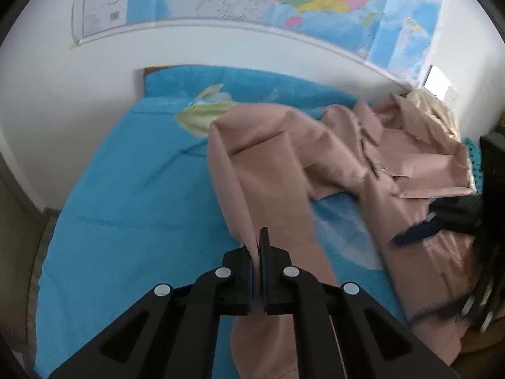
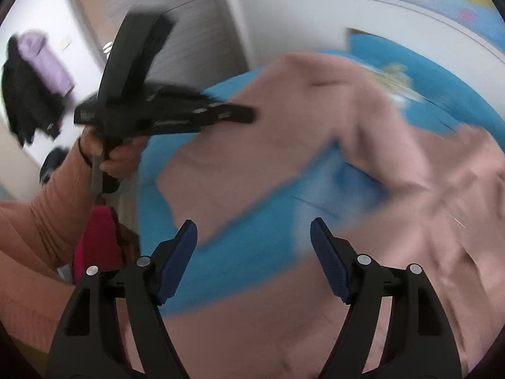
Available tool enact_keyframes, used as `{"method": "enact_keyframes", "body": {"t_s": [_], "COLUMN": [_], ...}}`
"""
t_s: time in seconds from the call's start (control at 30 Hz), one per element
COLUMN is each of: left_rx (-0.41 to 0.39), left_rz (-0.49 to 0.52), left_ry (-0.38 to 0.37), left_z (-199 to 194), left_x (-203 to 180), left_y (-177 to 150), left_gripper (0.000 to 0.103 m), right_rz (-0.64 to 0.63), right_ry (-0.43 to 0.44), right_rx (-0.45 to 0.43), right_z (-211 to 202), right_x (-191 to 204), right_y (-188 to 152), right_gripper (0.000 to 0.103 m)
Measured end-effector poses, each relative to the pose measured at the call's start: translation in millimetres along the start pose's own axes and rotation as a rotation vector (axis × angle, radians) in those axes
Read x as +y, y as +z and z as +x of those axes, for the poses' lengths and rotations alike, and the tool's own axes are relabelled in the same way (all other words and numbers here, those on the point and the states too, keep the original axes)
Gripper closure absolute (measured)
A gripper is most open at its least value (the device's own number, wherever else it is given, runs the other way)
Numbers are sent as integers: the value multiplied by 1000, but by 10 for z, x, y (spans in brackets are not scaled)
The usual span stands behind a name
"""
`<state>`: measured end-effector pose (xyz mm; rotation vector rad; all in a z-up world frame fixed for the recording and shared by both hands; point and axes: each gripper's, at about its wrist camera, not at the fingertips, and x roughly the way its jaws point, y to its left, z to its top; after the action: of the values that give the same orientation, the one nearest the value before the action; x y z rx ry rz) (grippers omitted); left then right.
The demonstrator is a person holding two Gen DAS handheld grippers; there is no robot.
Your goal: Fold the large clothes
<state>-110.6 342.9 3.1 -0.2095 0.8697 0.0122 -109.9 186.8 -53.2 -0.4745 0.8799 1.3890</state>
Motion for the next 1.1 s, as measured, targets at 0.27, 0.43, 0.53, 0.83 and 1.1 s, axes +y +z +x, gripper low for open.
{"method": "enact_keyframes", "body": {"t_s": [0.27, 0.43, 0.53, 0.83, 1.1], "left_rx": [25, 31, 8, -415, -198], "left_rz": [40, 34, 31, -157, 53], "left_ry": [-25, -52, -78, -361, -218], "left_z": [16, 45, -60, -1024, -283], "left_x": [-78, -90, -86, 384, -477], "left_y": [117, 152, 258, 623, 683], "left_gripper": [99, 99, 99, 51, 50], "right_rz": [-262, -239, -131, 218, 490], "right_ry": [-91, -145, -54, 205, 81], "right_rx": [75, 55, 26, -367, -676], "right_z": [629, 723, 446, -1527, -2939], "right_x": [720, 732, 591, -444, -1289], "right_y": [21, 95, 206, 486, 24], "right_gripper": [31, 87, 96, 97, 96]}}
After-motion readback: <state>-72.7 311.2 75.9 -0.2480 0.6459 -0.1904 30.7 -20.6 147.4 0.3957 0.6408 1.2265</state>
